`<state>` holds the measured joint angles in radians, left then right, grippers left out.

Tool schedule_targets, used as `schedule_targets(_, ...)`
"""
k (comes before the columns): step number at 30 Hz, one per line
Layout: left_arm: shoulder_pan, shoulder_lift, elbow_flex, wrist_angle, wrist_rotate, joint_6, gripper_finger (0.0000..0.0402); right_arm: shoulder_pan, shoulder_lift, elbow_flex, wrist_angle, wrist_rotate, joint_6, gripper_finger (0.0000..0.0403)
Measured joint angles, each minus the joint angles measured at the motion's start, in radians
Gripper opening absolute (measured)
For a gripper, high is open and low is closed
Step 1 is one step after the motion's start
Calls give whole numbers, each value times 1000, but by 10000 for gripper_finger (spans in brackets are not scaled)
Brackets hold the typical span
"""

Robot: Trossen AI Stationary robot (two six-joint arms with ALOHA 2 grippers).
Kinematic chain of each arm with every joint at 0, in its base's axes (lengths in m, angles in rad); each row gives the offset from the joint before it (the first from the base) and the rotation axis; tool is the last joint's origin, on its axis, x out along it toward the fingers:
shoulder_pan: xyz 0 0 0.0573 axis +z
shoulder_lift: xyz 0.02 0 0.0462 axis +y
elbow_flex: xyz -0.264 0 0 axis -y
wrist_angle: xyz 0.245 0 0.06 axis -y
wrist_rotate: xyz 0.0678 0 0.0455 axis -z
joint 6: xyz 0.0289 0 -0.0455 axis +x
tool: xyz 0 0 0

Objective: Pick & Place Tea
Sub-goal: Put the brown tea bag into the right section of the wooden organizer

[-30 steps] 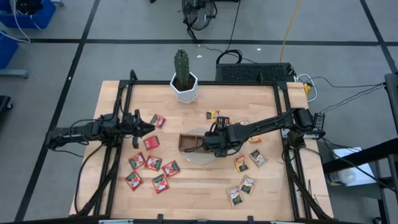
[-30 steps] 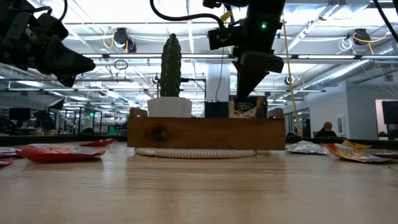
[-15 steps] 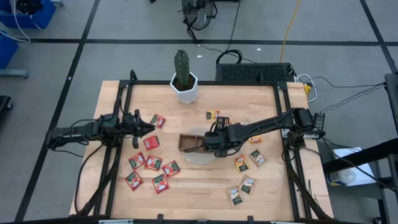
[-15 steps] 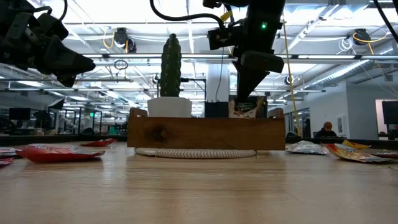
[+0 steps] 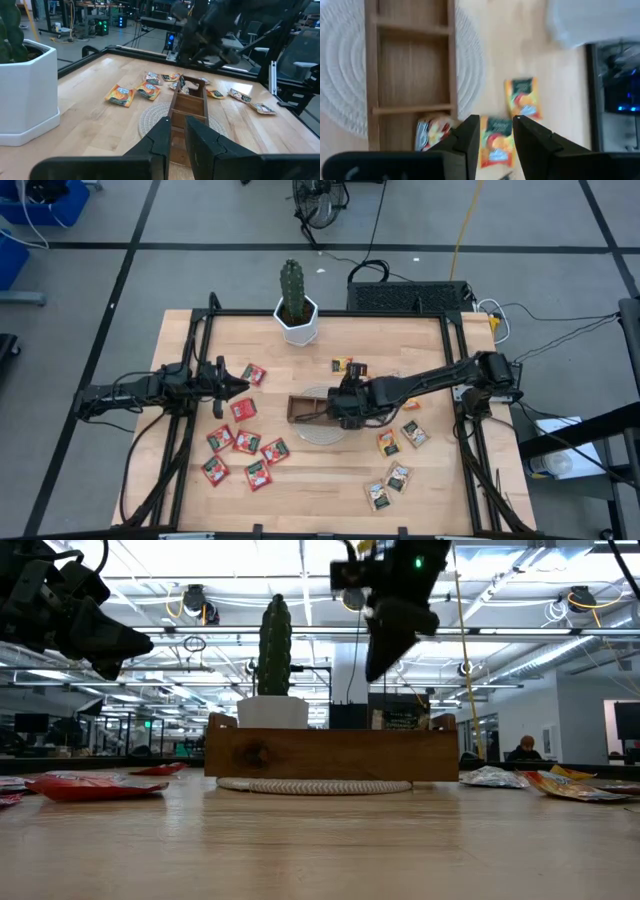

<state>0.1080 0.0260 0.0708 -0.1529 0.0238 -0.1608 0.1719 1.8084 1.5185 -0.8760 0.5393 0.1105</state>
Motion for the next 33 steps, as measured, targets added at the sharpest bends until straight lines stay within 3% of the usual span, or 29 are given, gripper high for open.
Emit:
schedule_targets(3, 0, 0, 0, 0, 0, 0, 58, -10, -20, 0, 19, -156, 12, 80)
schedule_targets(6, 0, 0, 0, 0, 0, 0, 58, -27, -14, -19, 17, -326, 31, 18)
schedule_targets(18, 0, 0, 0, 0, 0, 0, 58, -47, -5, -219, 195, -448, 55, 0)
schedule_targets(33, 0, 0, 0, 0, 0, 0, 58, -46, 34, -223, 218, -480, 47, 0)
